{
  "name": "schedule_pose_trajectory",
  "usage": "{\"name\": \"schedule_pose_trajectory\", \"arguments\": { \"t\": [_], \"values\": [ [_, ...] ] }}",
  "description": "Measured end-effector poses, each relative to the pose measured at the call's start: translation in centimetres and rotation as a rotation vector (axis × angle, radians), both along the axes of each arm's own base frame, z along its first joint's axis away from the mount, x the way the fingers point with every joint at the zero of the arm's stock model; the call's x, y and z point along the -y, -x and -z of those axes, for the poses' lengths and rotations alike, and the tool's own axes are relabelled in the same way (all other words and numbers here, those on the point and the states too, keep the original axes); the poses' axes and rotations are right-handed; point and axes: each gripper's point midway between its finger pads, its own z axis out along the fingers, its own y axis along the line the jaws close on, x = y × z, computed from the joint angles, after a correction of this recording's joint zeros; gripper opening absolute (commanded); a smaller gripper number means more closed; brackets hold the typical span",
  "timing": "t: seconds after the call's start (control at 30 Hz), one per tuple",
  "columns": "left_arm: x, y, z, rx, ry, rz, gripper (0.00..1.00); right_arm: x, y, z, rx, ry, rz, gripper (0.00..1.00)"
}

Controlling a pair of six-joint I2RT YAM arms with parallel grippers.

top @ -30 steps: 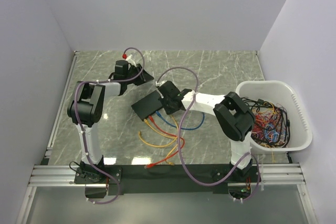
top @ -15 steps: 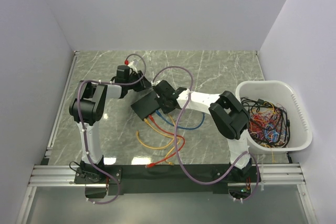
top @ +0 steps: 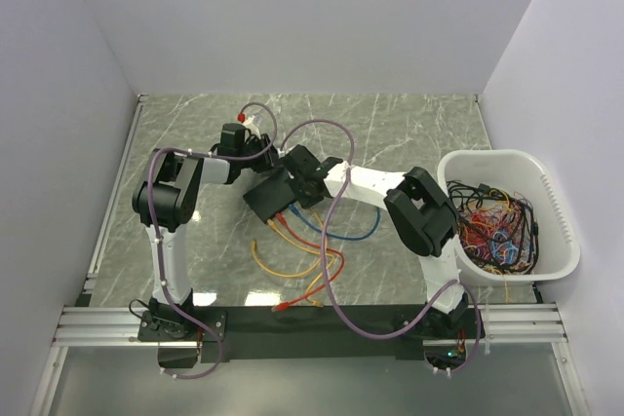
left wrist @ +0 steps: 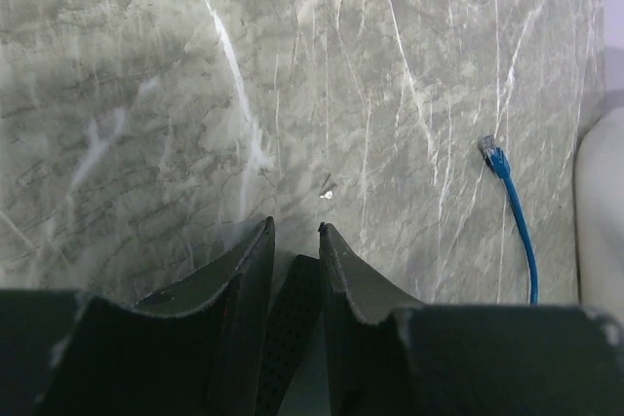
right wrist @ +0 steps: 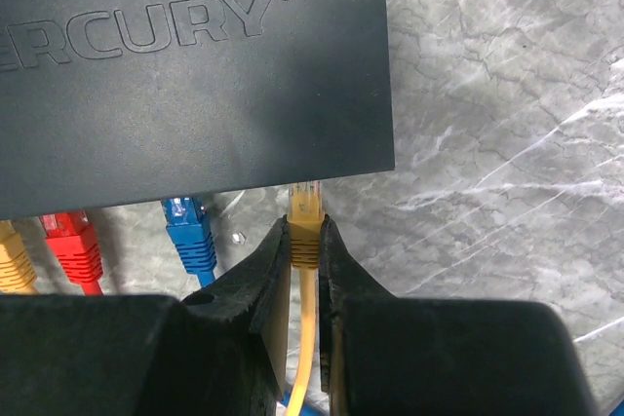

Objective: Insert the plug into the switch port

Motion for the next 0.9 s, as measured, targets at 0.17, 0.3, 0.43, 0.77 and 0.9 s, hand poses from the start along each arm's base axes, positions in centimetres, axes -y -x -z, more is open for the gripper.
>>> {"name": "schedule_pose_trajectory", "arguments": {
  "t": [0.17,0.3,0.43,0.77,0.9],
  "values": [
    [0.0,0.0,0.0,0.003,0.000,0.001,0.32,-0.2,0.0,0.1,-0.008,0.005,-0.012,0.00],
    [0.0,0.0,0.0,0.010,0.001,0.000,0.32,-0.2,-0.1,0.1,-0.007,0.006,-0.015,0.00],
    [0.0,0.0,0.1,0.016,0.002,0.000,0.31,-0.2,-0.1,0.0,-0.006,0.005,-0.015,0.00],
    [0.2,0.8,0.2,0.057,0.005,-0.002,0.30,-0.4,0.2,0.0,0.025,-0.032,-0.062,0.00],
    [0.5,1.5,0.2,0.062,-0.005,-0.003,0.30,-0.3,0.9,-0.1,0.015,-0.050,-0.098,0.00]
  ]
}}
